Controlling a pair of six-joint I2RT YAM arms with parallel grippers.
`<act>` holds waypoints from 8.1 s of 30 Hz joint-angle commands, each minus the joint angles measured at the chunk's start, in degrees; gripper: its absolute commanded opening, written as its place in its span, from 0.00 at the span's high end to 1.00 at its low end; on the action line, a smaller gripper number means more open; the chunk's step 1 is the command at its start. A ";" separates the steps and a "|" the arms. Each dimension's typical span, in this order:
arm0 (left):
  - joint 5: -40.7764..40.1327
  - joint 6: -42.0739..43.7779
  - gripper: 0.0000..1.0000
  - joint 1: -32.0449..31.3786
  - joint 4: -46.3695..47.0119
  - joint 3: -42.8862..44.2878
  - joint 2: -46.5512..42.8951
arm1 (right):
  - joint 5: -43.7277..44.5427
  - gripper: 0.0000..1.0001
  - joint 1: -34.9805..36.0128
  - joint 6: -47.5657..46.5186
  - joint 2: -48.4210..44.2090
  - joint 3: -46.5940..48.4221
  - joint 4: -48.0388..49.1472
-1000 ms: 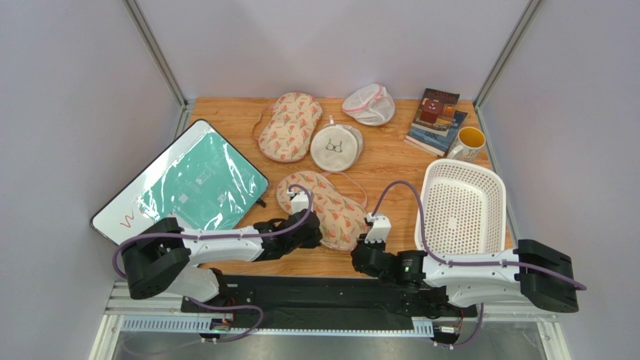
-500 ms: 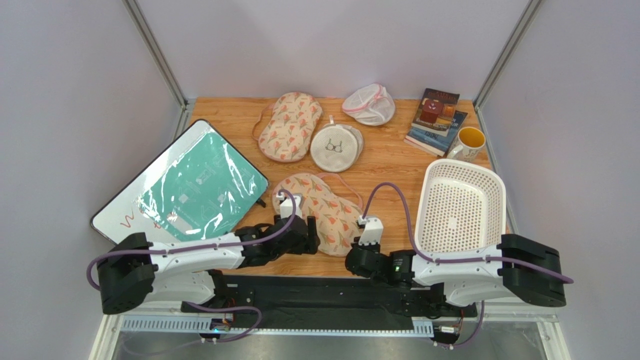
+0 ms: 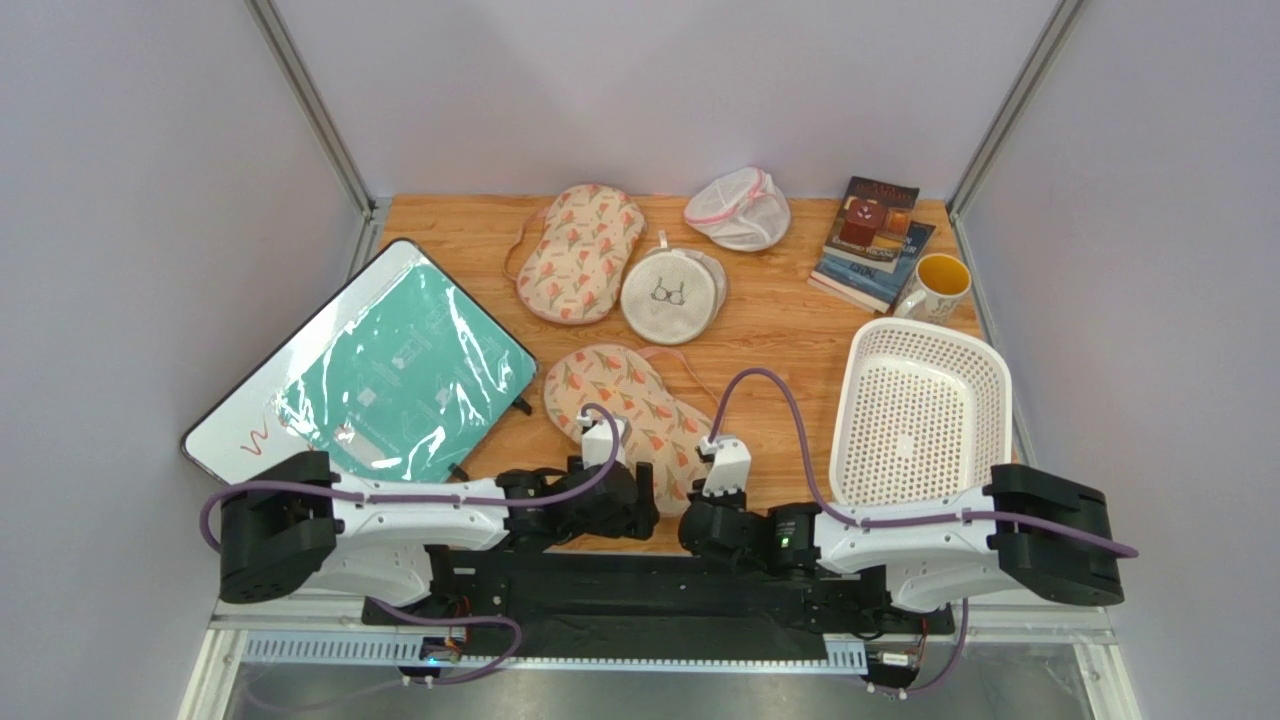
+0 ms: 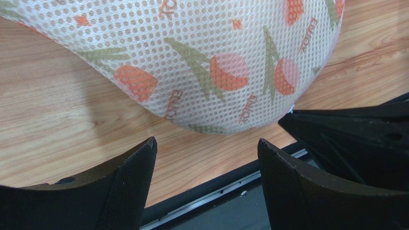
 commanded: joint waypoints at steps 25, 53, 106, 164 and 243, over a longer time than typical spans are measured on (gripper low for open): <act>-5.74 -8.06 0.60 -0.35 5.37 -0.47 7.00 | 0.21 1.00 5.49 1.15 2.30 3.82 4.91; -0.91 5.56 1.00 7.38 2.38 -6.43 -6.00 | 6.27 1.00 4.26 6.07 -12.29 -4.87 -6.69; 7.53 7.94 1.00 8.35 -2.28 -3.37 -15.76 | -5.95 0.90 1.01 -14.14 6.96 1.19 22.48; 2.69 14.95 0.07 -1.14 0.44 1.64 -8.56 | -5.15 1.00 0.66 -8.25 1.77 0.04 15.19; -2.84 30.61 1.00 -3.60 9.85 -4.59 3.06 | -4.54 1.00 0.13 -7.28 -6.40 -2.06 5.70</act>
